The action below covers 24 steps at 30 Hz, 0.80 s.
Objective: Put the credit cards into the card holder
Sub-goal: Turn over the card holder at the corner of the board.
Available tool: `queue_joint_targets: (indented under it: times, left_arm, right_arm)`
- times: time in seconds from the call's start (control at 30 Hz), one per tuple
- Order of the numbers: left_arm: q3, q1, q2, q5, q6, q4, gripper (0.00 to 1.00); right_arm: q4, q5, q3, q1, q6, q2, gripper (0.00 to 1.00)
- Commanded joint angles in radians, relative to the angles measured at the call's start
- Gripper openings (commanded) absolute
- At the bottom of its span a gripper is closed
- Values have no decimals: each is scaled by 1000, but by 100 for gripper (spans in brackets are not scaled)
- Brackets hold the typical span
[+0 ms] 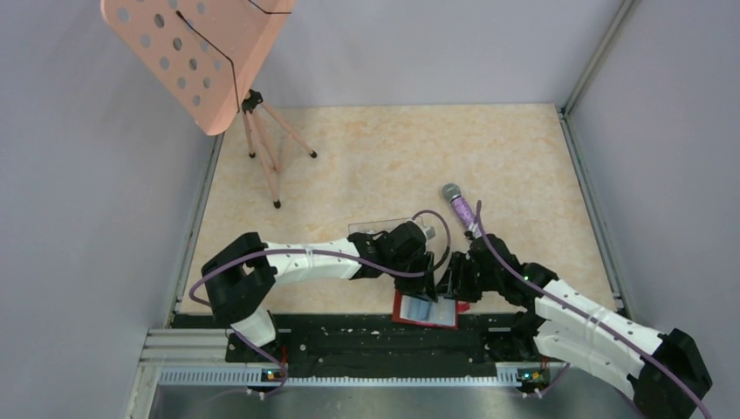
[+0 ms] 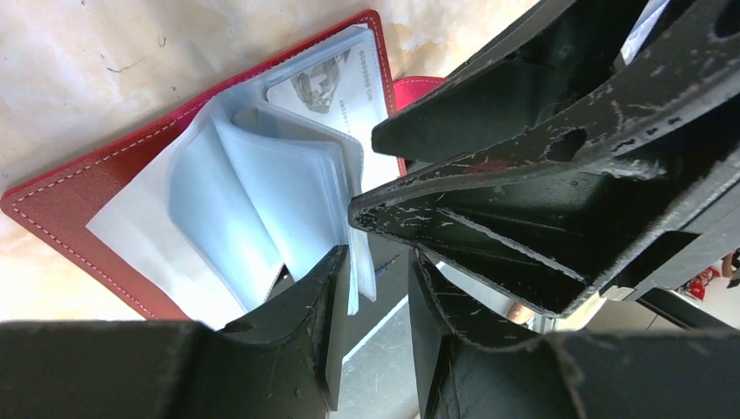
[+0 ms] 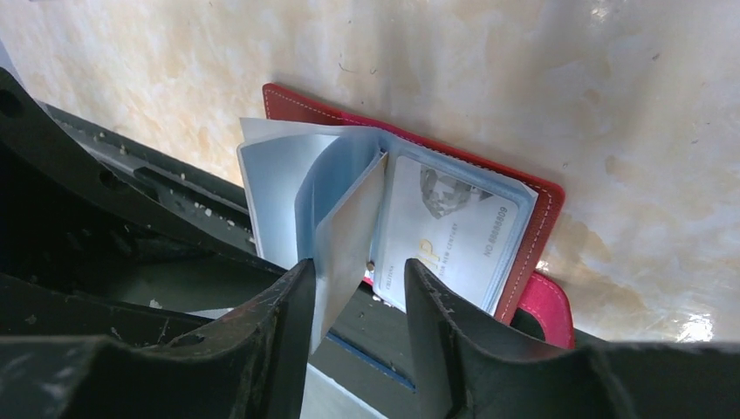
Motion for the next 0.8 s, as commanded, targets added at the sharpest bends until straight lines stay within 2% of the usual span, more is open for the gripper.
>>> queue_joint_targets:
  times: [0.0, 0.13, 0.2, 0.3, 0.37, 0.47, 0.57, 0.67, 0.77]
  left_arm:
    - [-14, -3, -9, 1, -4, 61, 36]
    - [-9, -1, -15, -33, 2, 7, 37]
    - [6, -1, -21, -83, 8, -62, 37]
    - [38, -3, -39, -187, 25, -191, 40]
    - [53, -4, -59, -261, 39, -259, 41]
    - [59, -3, -100, -351, 50, -324, 45]
    - [40, -1, -140, -396, 54, -342, 47]
    - [5, 9, -175, -397, 54, -313, 49]
    - [-41, 56, -217, -336, 58, -246, 49]
  right_arm:
    - [45, -30, 3, -7, -13, 26, 37]
    - [24, -6, 4, -8, -16, 42, 17]
    - [-25, 22, 14, -8, -25, 40, 14]
    - [-100, 81, 35, -7, -42, 44, 13]
    - [-142, 119, 44, -7, -52, 51, 16]
    - [-189, 163, 62, -8, -66, 72, 30]
    - [-220, 199, 89, -7, -93, 96, 39]
    - [-226, 204, 124, -8, -112, 99, 46]
    - [-217, 197, 169, -8, -129, 80, 52]
